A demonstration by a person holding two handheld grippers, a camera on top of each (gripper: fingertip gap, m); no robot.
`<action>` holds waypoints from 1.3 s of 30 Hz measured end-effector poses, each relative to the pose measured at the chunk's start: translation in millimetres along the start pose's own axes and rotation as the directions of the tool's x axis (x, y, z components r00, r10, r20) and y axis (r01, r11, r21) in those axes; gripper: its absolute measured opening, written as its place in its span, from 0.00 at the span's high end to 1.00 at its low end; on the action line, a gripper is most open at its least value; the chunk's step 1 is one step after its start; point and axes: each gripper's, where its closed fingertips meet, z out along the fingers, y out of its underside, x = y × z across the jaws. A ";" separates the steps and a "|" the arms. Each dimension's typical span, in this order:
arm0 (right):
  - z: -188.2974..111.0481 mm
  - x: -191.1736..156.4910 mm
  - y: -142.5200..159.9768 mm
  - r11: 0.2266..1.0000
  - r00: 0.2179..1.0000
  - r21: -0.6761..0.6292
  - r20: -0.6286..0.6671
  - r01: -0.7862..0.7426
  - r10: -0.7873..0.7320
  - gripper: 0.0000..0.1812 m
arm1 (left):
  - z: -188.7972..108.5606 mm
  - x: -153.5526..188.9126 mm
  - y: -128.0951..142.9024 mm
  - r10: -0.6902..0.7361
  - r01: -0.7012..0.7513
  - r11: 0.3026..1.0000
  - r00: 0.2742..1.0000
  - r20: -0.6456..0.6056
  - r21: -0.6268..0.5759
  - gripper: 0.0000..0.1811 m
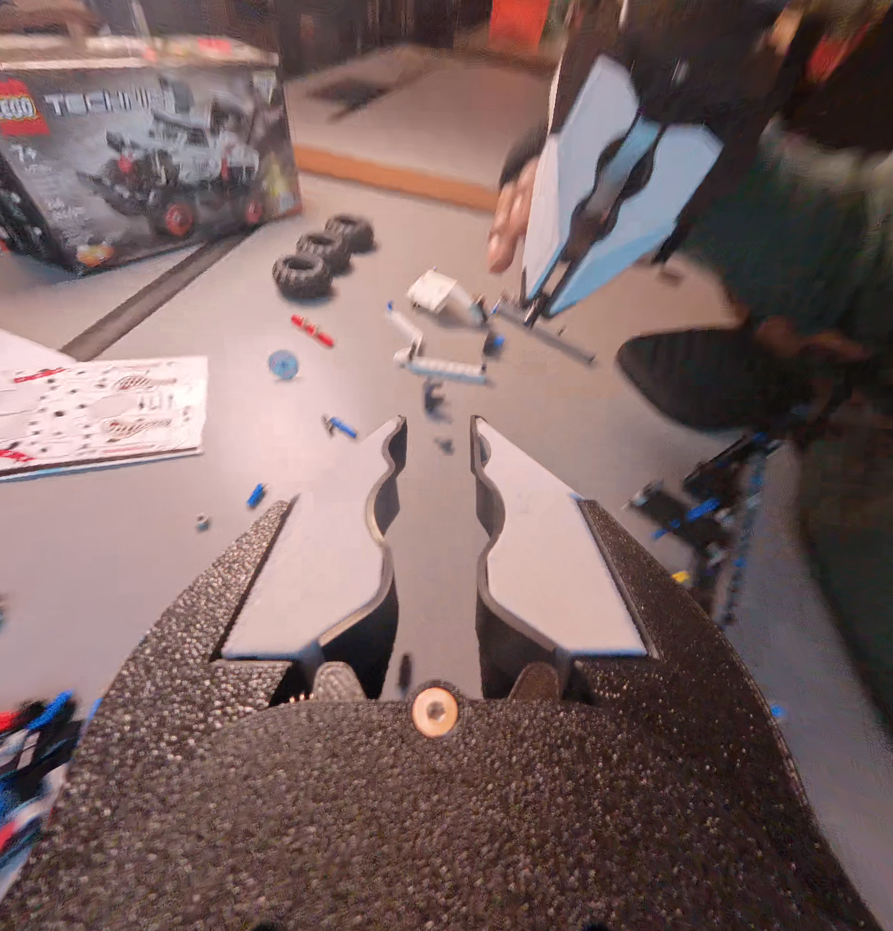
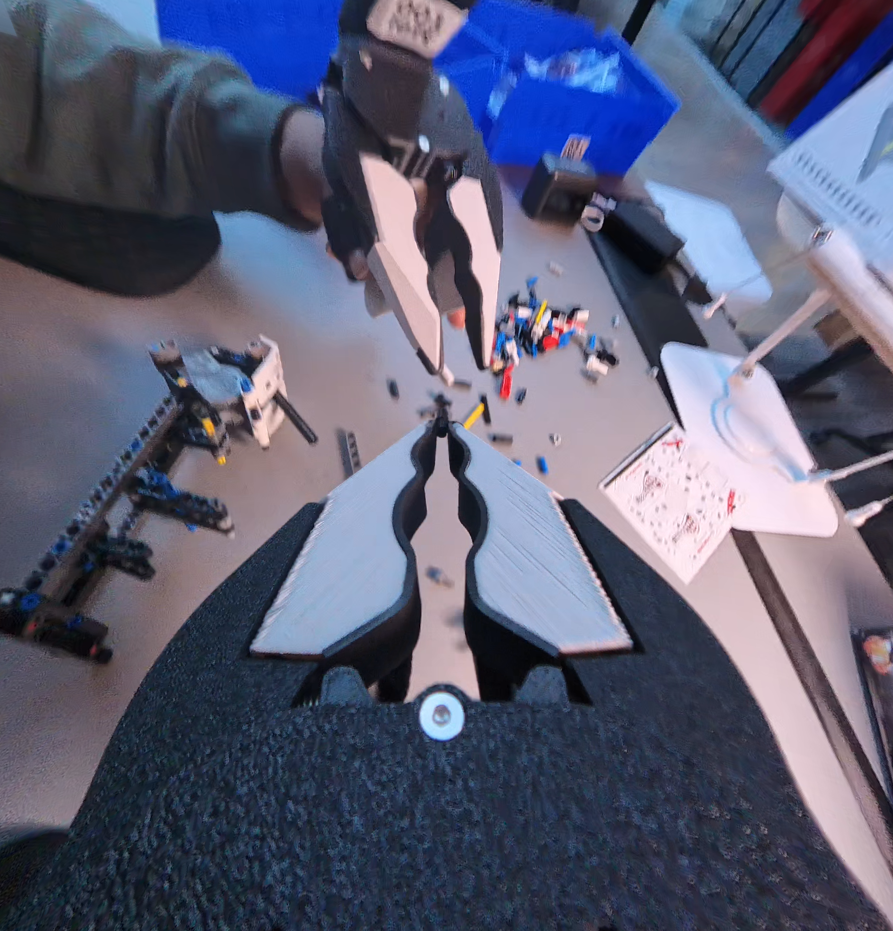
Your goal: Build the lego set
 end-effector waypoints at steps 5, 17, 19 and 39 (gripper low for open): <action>7.0 -13.3 79.3 0.946 0.991 -0.317 0.088 -0.069 0.102 0.98 | 24.5 5.7 70.5 0.067 -0.101 0.950 0.990 -0.124 -0.296 0.86; 18.0 -37.6 123.7 0.868 0.966 -0.488 0.169 -0.091 0.196 0.98 | 29.3 31.1 110.2 0.111 -0.217 0.858 0.963 -0.245 -0.466 0.84; 19.6 -38.2 124.6 0.863 0.964 -0.497 0.175 -0.089 0.201 0.98 | 28.5 30.7 115.3 0.128 -0.236 0.841 0.961 -0.244 -0.486 0.86; 29.6 -45.4 119.7 0.830 0.961 -0.555 0.201 -0.048 0.190 0.98 | 32.8 27.0 116.1 0.206 -0.274 0.831 0.960 -0.189 -0.484 0.96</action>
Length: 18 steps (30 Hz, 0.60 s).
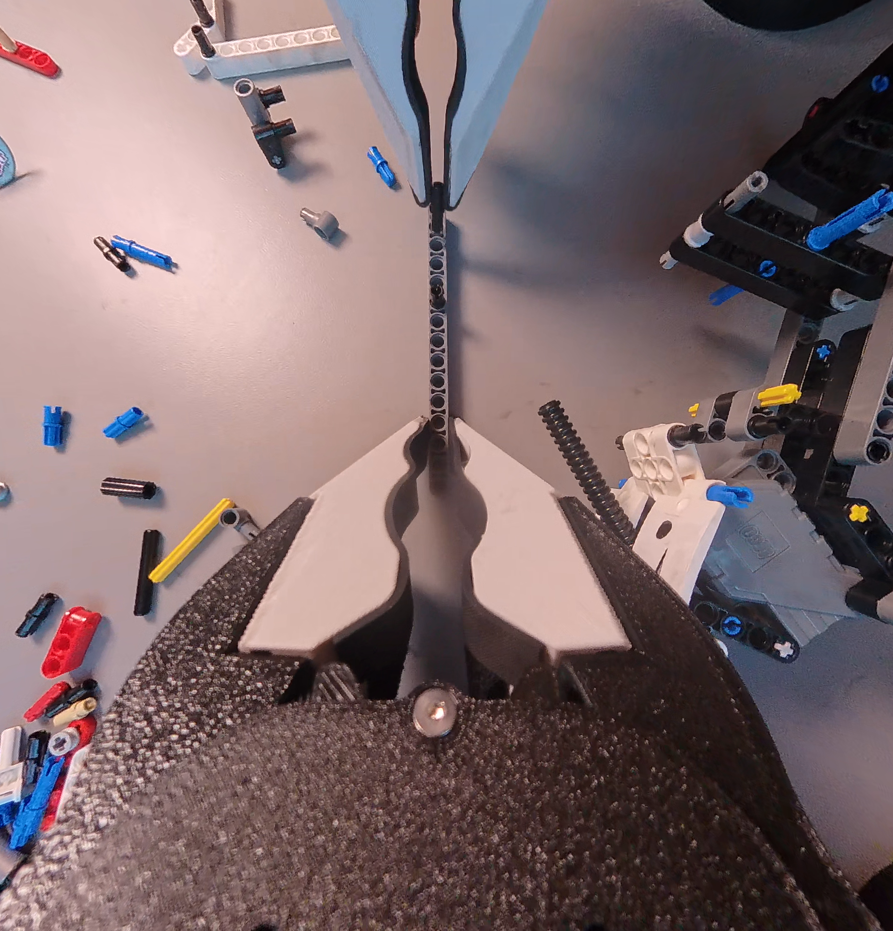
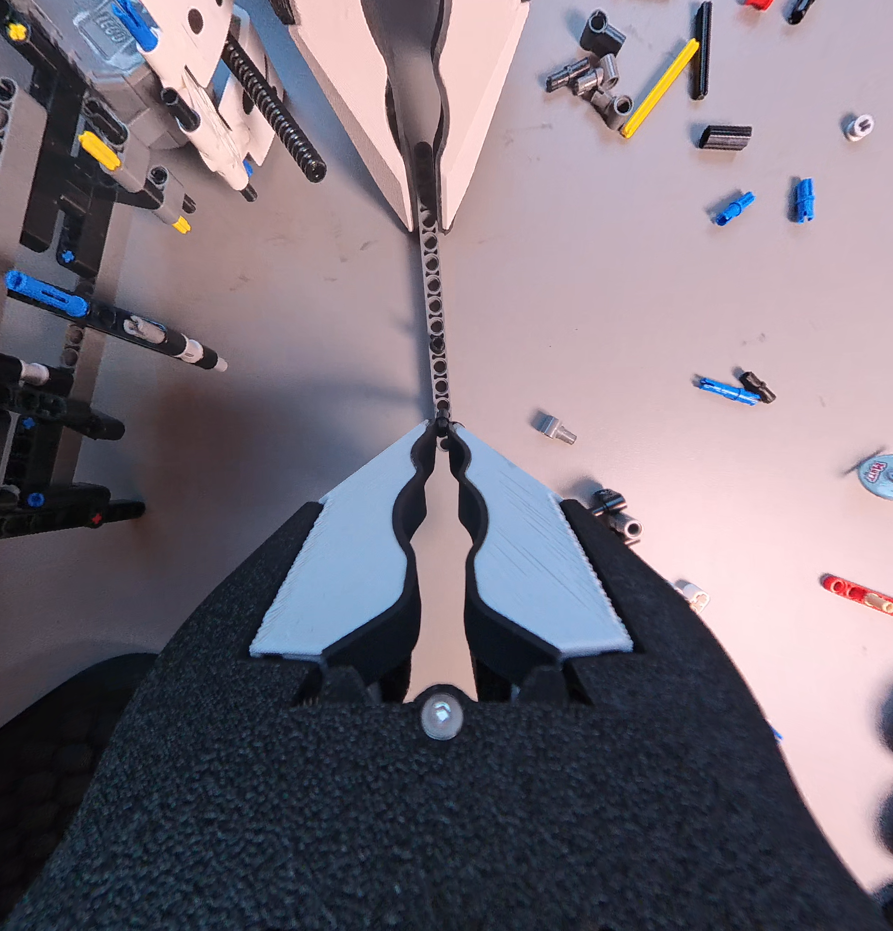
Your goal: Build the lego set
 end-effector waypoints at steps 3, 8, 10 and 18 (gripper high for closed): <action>0.4 1.1 2.8 1.000 1.000 -0.025 -0.006 0.003 -0.003 0.98 | -0.1 0.1 0.1 -0.007 0.007 1.000 1.000 0.002 0.003 0.96; -1.1 2.9 7.6 0.999 1.000 -0.045 -0.010 -0.007 0.007 0.98 | 0.0 0.2 -0.1 -0.010 0.010 1.000 1.000 0.002 0.006 0.96; -1.9 3.7 9.1 0.998 1.000 -0.056 -0.015 -0.005 0.004 0.98 | 0.1 0.1 -0.1 -0.012 0.012 1.000 1.000 0.000 0.008 0.96; 0.1 0.4 5.0 0.997 1.000 -0.070 -0.002 0.014 -0.014 0.98 | 0.2 0.2 -0.3 -0.018 0.018 1.000 1.000 0.002 0.010 0.96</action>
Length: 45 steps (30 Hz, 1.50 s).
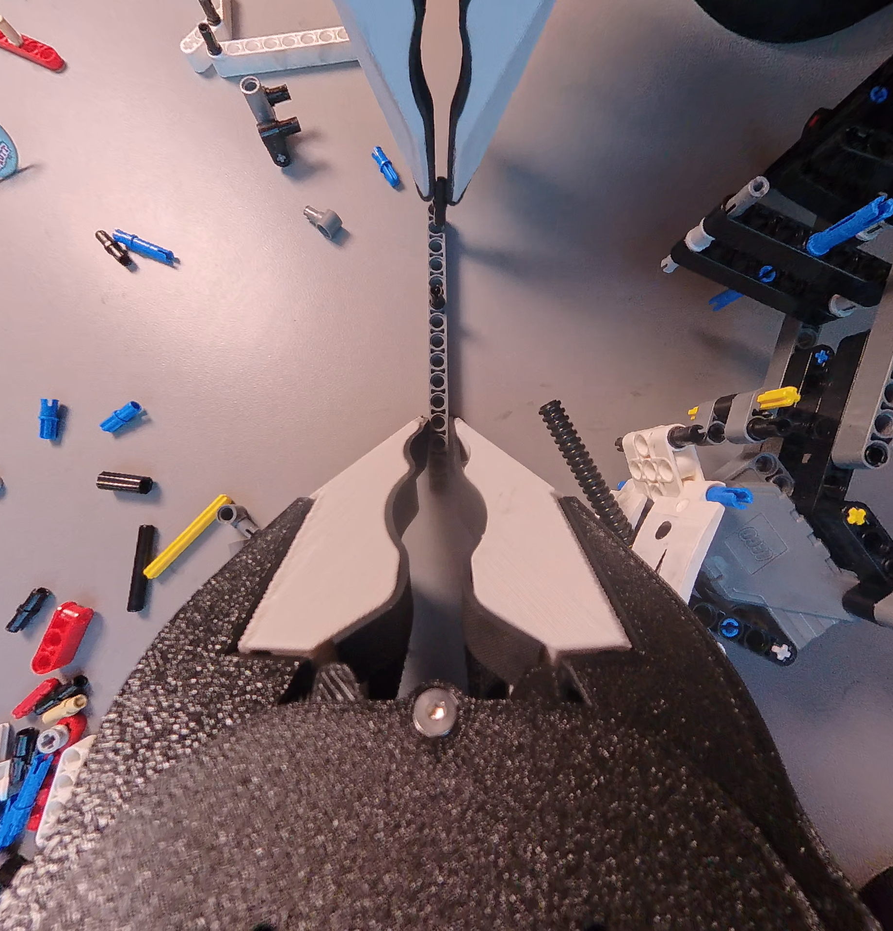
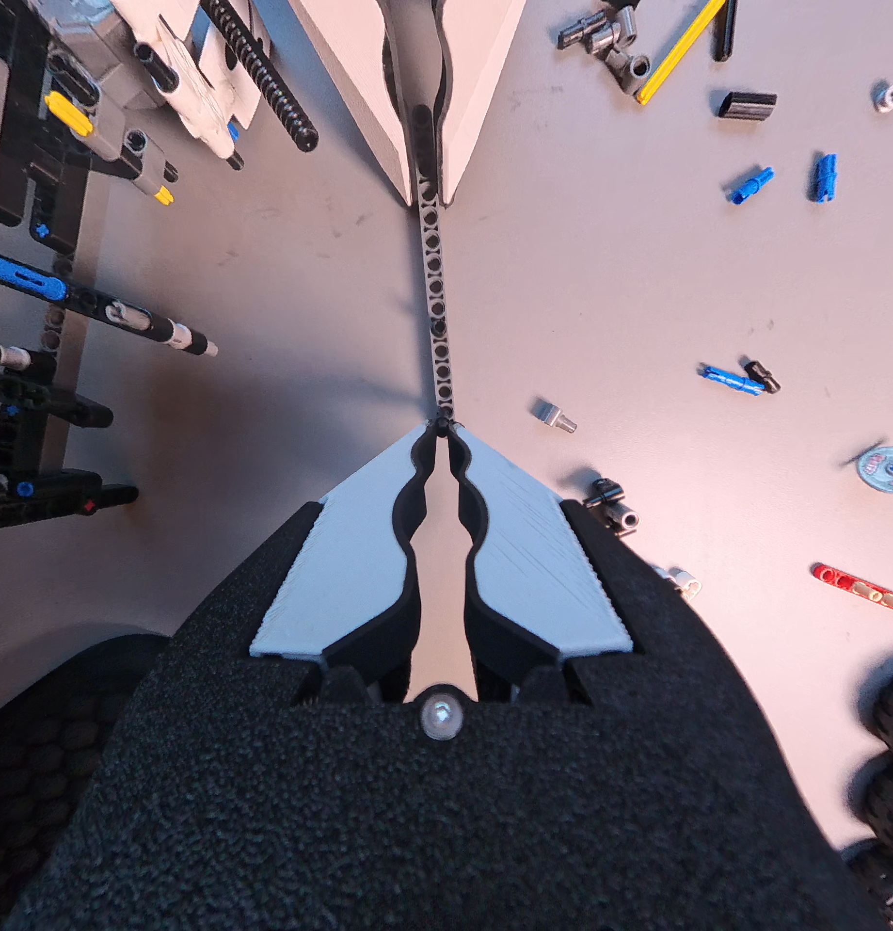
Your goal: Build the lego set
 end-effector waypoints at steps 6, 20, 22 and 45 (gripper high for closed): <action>2.2 1.4 0.1 0.997 1.000 -0.068 0.002 0.032 -0.031 0.98 | 0.0 -0.1 0.0 0.000 0.000 1.000 1.000 0.004 0.001 0.96; 2.9 2.2 -1.9 0.934 0.968 -0.256 0.055 0.251 -0.245 0.98 | -0.1 -0.2 -0.1 -0.038 0.039 0.999 0.999 -0.014 0.031 0.96; 3.0 2.2 -1.5 0.919 0.960 -0.275 0.078 0.281 -0.270 0.98 | -0.1 -0.2 -0.1 -0.040 0.041 0.999 0.999 -0.013 0.030 0.96; 5.5 1.4 -1.9 0.826 0.888 -0.327 0.191 0.459 -0.418 0.99 | 0.0 -1.8 -0.2 -0.072 0.074 0.996 0.997 -0.027 0.045 0.96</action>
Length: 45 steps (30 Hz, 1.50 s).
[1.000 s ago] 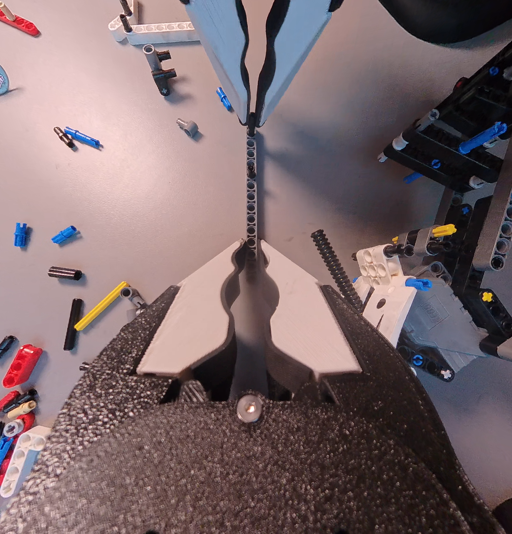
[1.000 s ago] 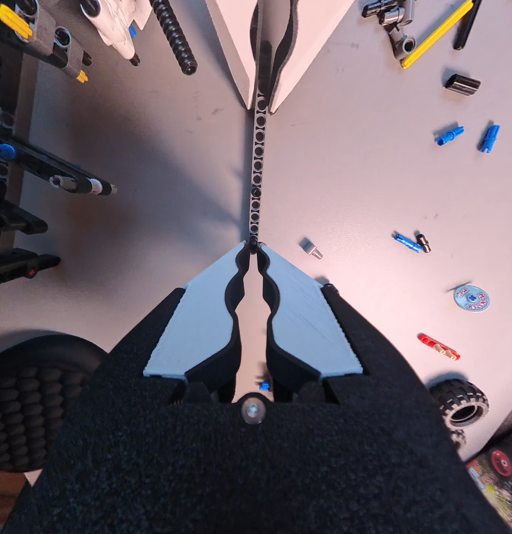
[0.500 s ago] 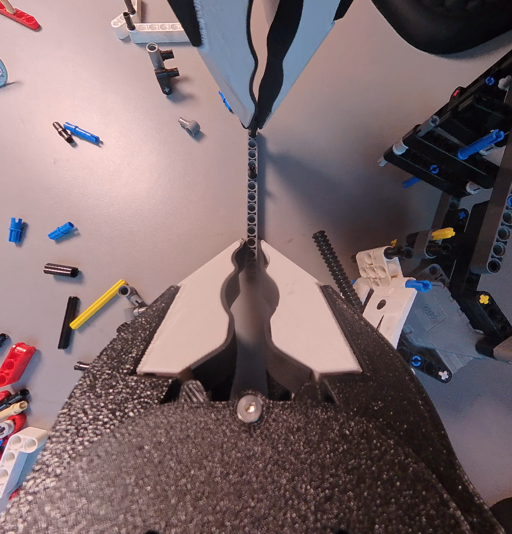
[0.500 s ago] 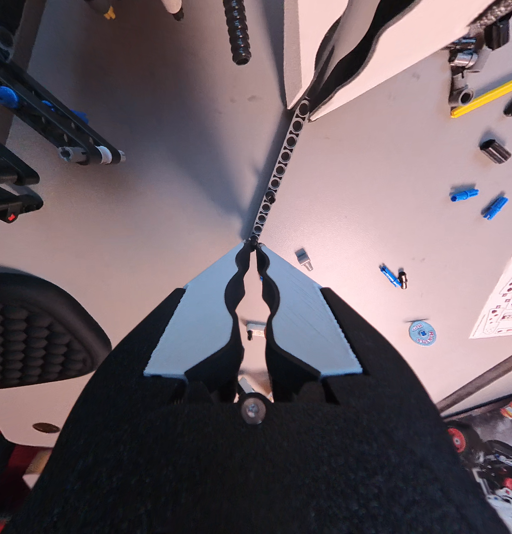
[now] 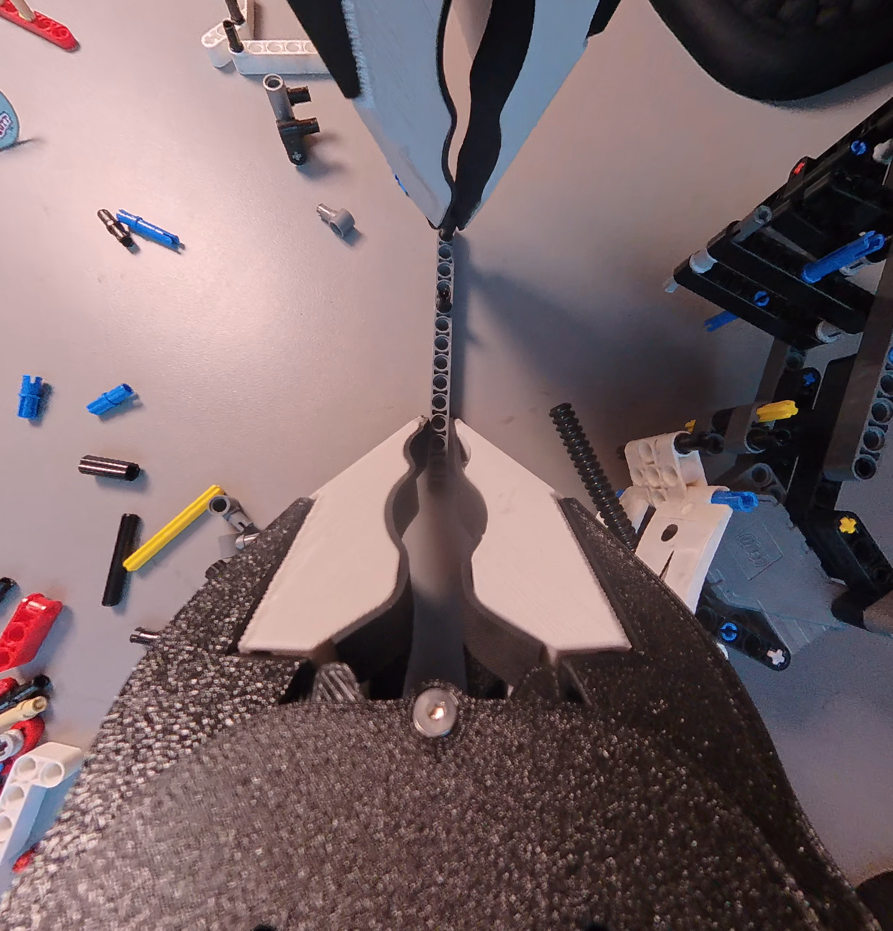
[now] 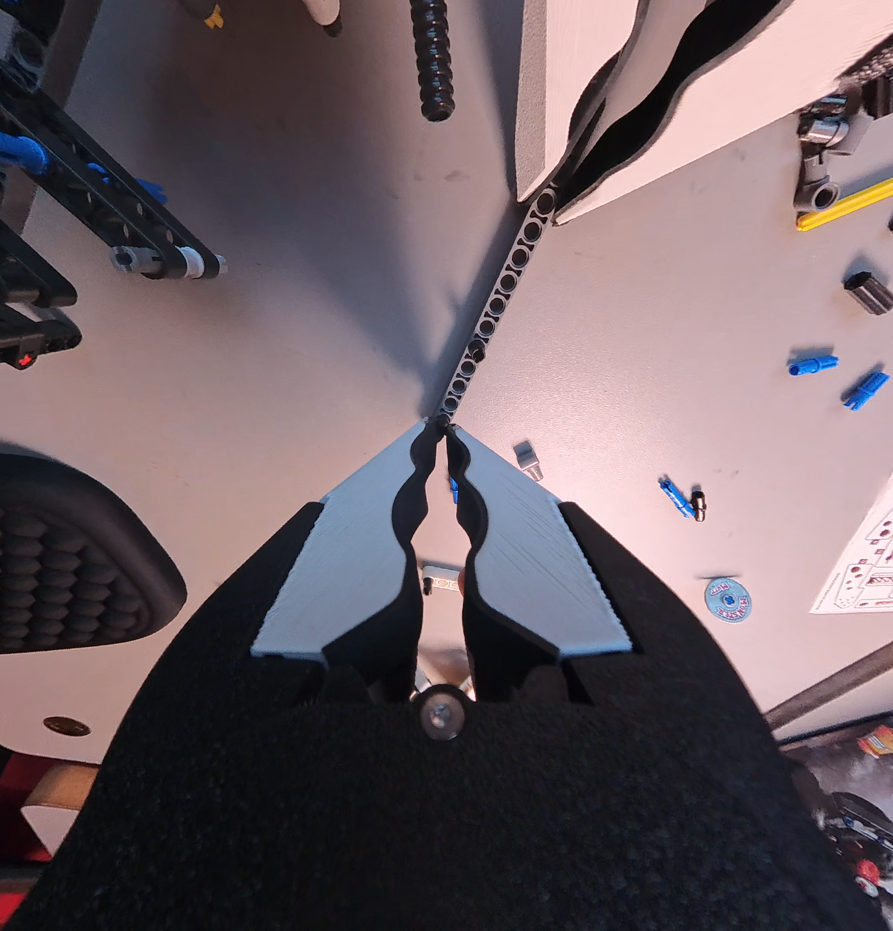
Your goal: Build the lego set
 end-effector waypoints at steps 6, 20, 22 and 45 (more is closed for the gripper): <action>15.7 -12.4 16.3 0.999 0.996 -0.036 0.088 -0.026 0.029 0.99 | -0.5 -0.1 0.6 -0.011 0.011 1.000 1.000 -0.001 0.004 0.96; -38.9 12.1 -24.3 0.896 0.964 0.416 -0.135 -0.157 0.231 0.99 | -21.5 2.3 -27.6 -0.068 0.076 0.983 0.996 -0.052 0.166 0.84; -47.7 13.6 -31.5 0.875 0.945 0.466 -0.208 -0.131 0.253 0.98 | -35.3 14.3 -54.2 -0.098 0.137 0.945 0.985 -0.142 0.298 0.88; -162.0 -7.2 -75.4 0.442 0.766 0.879 -0.408 0.181 0.497 0.90 | -116.0 46.8 -129.8 -0.041 0.610 0.539 0.708 -0.705 0.581 0.97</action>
